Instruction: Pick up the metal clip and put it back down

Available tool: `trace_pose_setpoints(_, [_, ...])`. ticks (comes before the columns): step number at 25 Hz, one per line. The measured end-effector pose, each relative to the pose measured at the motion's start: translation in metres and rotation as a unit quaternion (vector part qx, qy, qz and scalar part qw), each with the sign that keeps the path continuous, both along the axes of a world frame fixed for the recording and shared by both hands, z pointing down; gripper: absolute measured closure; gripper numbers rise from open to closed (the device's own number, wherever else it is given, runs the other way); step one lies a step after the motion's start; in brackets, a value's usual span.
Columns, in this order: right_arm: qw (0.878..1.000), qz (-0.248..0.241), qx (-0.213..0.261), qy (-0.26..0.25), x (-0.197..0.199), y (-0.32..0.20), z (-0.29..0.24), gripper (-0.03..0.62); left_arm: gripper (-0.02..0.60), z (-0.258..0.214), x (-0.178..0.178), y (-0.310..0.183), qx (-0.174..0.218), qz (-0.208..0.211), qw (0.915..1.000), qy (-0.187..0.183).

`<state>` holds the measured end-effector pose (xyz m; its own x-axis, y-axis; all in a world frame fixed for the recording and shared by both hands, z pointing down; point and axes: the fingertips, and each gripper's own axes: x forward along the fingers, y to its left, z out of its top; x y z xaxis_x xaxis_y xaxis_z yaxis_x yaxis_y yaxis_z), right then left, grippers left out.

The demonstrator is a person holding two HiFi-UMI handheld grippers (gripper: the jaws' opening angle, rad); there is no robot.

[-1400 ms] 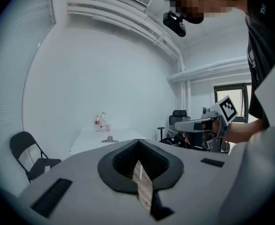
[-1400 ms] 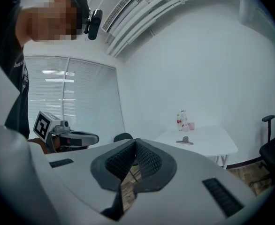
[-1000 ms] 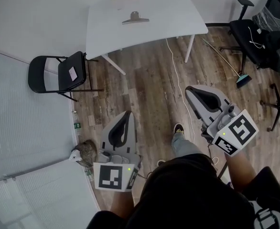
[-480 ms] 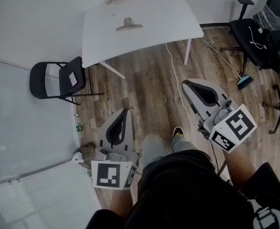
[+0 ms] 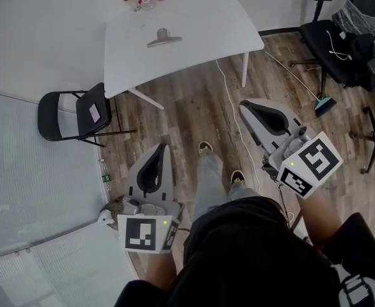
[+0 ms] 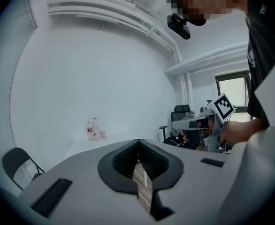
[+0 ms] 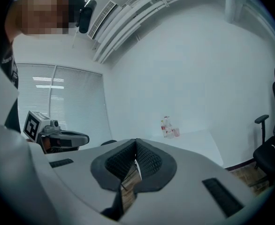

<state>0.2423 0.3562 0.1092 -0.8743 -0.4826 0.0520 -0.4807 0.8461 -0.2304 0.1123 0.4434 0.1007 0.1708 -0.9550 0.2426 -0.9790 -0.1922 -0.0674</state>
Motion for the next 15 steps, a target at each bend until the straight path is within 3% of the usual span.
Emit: trace_pose_setpoints(15, [0.999, 0.010, -0.002, 0.035, -0.011, -0.056, 0.016, 0.576, 0.560, 0.020, -0.021, -0.046, -0.018, 0.017, 0.9996, 0.009])
